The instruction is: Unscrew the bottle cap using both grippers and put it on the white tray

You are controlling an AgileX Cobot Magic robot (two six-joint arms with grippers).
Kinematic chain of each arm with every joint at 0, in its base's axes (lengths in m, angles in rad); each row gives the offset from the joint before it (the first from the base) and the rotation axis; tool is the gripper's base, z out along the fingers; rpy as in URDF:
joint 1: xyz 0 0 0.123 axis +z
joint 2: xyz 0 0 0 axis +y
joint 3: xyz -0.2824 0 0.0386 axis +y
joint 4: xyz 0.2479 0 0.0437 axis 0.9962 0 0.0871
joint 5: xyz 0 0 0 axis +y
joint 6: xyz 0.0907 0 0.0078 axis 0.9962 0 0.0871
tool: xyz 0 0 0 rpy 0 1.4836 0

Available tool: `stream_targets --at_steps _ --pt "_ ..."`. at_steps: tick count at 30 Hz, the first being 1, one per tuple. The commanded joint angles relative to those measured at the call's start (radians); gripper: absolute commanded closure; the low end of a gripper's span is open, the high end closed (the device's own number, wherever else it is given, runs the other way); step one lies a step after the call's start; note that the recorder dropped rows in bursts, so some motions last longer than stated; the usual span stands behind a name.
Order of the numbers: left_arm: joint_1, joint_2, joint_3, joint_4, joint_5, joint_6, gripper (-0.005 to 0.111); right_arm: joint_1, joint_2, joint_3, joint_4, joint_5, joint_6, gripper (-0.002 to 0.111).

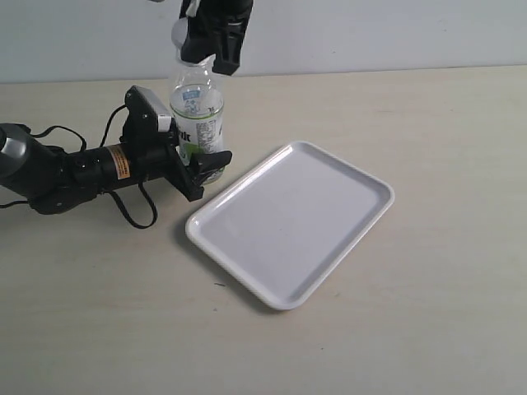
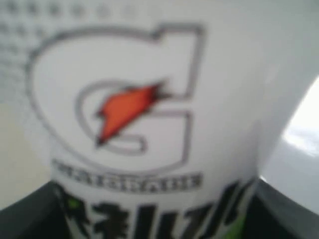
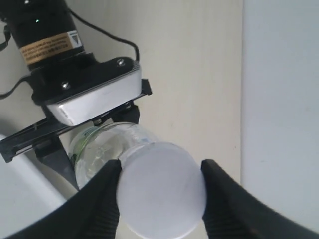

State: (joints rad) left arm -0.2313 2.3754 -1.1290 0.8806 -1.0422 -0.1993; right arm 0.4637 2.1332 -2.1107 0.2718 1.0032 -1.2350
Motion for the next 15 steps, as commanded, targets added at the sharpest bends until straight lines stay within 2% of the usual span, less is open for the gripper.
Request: stream_targets --at_steps 1,7,13,15 --pt "0.000 -0.001 0.001 0.025 0.060 0.012 0.107 0.001 -0.062 -0.002 0.021 -0.038 0.106 0.108" --pt "0.000 -0.001 0.001 0.021 0.060 0.012 0.107 0.001 -0.121 -0.002 -0.016 -0.006 0.370 0.108" --pt "0.000 -0.001 0.001 0.021 0.042 0.012 0.107 0.001 -0.159 0.000 -0.147 0.217 0.634 0.108" --pt "0.000 -0.001 0.001 0.021 0.038 0.012 0.107 0.001 -0.166 0.000 -0.210 0.218 0.721 0.108"
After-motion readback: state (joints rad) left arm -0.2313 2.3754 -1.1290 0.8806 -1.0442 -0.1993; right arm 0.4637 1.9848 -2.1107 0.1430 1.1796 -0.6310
